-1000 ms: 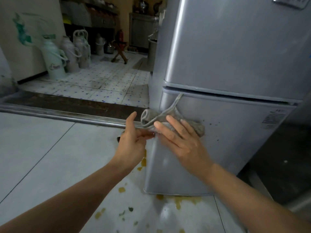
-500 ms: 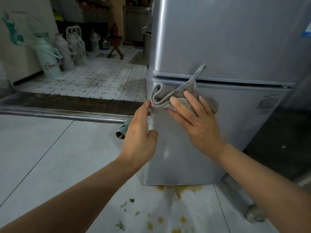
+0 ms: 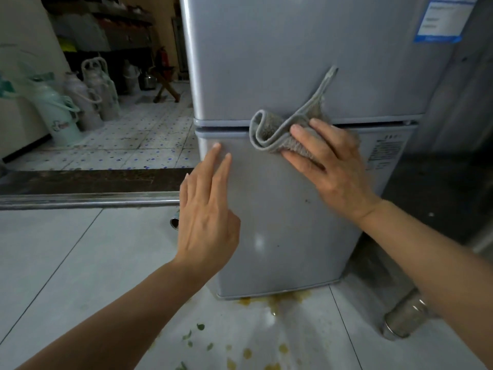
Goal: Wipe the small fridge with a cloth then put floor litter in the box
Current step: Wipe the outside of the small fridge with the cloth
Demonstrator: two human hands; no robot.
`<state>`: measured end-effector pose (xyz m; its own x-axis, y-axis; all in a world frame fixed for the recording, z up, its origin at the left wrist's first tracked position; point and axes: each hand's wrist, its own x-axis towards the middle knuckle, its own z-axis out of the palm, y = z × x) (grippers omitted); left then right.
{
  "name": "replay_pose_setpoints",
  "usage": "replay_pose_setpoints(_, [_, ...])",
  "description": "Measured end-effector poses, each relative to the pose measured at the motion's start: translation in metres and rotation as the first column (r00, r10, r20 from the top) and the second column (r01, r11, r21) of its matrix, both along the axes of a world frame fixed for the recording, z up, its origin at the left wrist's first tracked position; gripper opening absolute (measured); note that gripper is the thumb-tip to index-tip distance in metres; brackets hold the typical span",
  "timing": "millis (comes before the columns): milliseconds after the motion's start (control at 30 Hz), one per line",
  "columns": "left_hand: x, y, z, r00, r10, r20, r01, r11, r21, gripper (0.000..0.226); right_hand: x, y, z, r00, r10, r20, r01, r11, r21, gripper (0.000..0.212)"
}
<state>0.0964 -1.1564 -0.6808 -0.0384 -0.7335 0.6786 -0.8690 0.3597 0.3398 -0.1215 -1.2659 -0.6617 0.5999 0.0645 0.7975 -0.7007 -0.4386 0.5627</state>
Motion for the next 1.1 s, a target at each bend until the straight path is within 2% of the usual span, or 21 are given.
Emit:
replay_pose_setpoints(67, [-0.004, 0.001, -0.003, 0.999, 0.017, 0.039, -0.018, 1.0, 0.018, 0.088, -0.005, 0.005, -0.035, 1.0, -0.018, 0.006, 0.018, 0.998, 0.064, 0.049])
replay_pose_setpoints(167, [-0.01, 0.004, -0.013, 0.983, -0.035, 0.182, 0.022, 0.997, 0.073, 0.088, -0.02, 0.018, -0.088, 0.984, -0.126, -0.123, 0.14, 0.983, 0.12, 0.05])
replay_pose_setpoints(233, [-0.013, 0.002, -0.014, 0.961, -0.047, 0.273, 0.019, 0.994, 0.104, 0.086, -0.03, 0.02, -0.091, 0.971, -0.134, -0.196, 0.162, 0.978, 0.133, 0.048])
replay_pose_setpoints(333, [-0.02, -0.001, -0.009, 0.951, -0.035, 0.307, -0.002, 0.993, 0.118, 0.085, -0.041, 0.02, -0.06, 0.964, -0.102, -0.246, 0.131, 0.986, 0.106, 0.039])
replay_pose_setpoints(433, [-0.03, -0.008, -0.001, 0.943, -0.054, 0.328, 0.036, 0.998, 0.058, 0.081, -0.05, 0.019, -0.017, 0.99, -0.122, -0.075, 0.127, 0.99, 0.066, 0.027])
replay_pose_setpoints(500, [-0.039, -0.015, 0.005, 0.948, -0.053, 0.315, 0.046, 0.998, 0.029, 0.08, -0.051, 0.016, -0.006, 0.992, -0.126, 0.011, 0.125, 0.988, 0.094, 0.026])
replay_pose_setpoints(633, [-0.05, -0.02, 0.005, 0.946, -0.04, 0.323, 0.03, 0.999, 0.037, 0.082, -0.042, 0.021, -0.045, 0.975, -0.13, 0.181, 0.097, 0.979, 0.18, 0.025])
replay_pose_setpoints(733, [-0.051, -0.018, -0.005, 0.918, -0.076, 0.39, 0.063, 0.997, 0.046, 0.08, -0.047, 0.032, -0.08, 0.982, -0.17, 0.078, 0.142, 0.948, 0.284, 0.029])
replay_pose_setpoints(833, [-0.054, -0.019, -0.004, 0.892, -0.08, 0.446, 0.062, 0.997, 0.055, 0.08, -0.053, 0.034, -0.069, 0.972, -0.234, 0.015, 0.221, 0.935, 0.279, 0.022])
replay_pose_setpoints(900, [-0.058, -0.019, 0.0, 0.883, -0.088, 0.461, 0.07, 0.996, 0.055, 0.079, -0.056, 0.028, -0.042, 0.937, -0.294, 0.186, 0.244, 0.937, 0.251, 0.011])
replay_pose_setpoints(967, [-0.064, -0.022, 0.005, 0.873, -0.094, 0.478, 0.083, 0.996, 0.045, 0.079, -0.062, 0.018, -0.006, 0.851, -0.322, 0.415, 0.245, 0.942, 0.229, 0.01])
replay_pose_setpoints(1033, [-0.071, -0.026, 0.009, 0.873, -0.097, 0.477, 0.09, 0.995, 0.038, 0.078, -0.07, 0.01, 0.011, 0.8, -0.342, 0.493, 0.217, 0.931, 0.293, 0.013])
replay_pose_setpoints(1100, [-0.077, -0.029, 0.011, 0.875, -0.098, 0.473, 0.098, 0.995, 0.026, 0.077, -0.073, 0.007, -0.003, 0.779, -0.408, 0.476, 0.198, 0.88, 0.431, 0.033])
